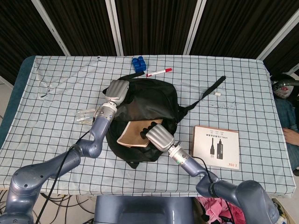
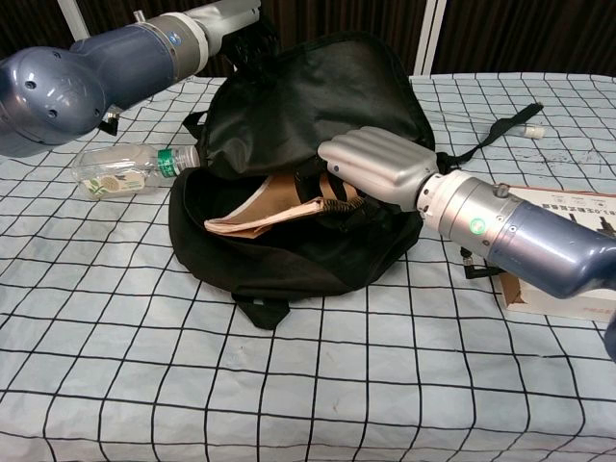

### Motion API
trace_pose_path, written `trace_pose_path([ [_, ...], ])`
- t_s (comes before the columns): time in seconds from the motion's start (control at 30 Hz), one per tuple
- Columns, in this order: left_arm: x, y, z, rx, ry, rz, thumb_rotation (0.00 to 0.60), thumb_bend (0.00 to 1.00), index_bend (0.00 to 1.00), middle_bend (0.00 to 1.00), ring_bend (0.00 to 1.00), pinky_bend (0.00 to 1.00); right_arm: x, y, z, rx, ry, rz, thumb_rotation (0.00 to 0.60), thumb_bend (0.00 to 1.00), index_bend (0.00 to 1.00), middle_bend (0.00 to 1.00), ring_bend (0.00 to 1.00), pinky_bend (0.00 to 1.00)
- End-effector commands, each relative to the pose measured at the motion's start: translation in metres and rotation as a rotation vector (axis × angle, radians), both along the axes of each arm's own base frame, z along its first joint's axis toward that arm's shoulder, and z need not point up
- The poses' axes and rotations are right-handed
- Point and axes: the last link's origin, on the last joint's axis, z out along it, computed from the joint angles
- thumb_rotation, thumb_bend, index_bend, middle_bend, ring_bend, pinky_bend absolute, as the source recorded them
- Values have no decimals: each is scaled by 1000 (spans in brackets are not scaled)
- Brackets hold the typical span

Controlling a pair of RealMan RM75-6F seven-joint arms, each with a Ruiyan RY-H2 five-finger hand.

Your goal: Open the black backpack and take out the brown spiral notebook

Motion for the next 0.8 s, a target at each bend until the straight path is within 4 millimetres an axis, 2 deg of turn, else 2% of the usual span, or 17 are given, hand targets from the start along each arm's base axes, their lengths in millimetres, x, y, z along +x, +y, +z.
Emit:
trace_pose_path([
  [0.03, 0, 0, 1, 5, 0, 4, 600, 407, 610, 631, 443, 358, -1, 1, 0, 8, -24, -18, 600, 500, 596, 533, 583, 395],
  [0.27, -1, 0, 3, -4, -3, 11, 600, 407, 609, 629, 440, 358, 1, 2, 1, 5, -71, -27, 600, 513, 733, 630, 653, 477],
  [0.57, -3, -2, 5, -28, -7, 20, 600, 400, 602, 614, 426, 353, 4, 1, 18, -26, -163, -14, 600, 515, 751, 639, 661, 477],
  [0.7, -3, -2, 6, -12, -16, 21, 600, 399, 595, 609, 417, 350, -3, 5, 37, -49, -201, 21, 600, 515, 751, 639, 661, 478],
  [0.8, -6, -2, 5, -11, -16, 25, 600, 399, 592, 601, 412, 349, -17, 14, 68, -67, -262, 31, 600, 515, 751, 639, 661, 477],
])
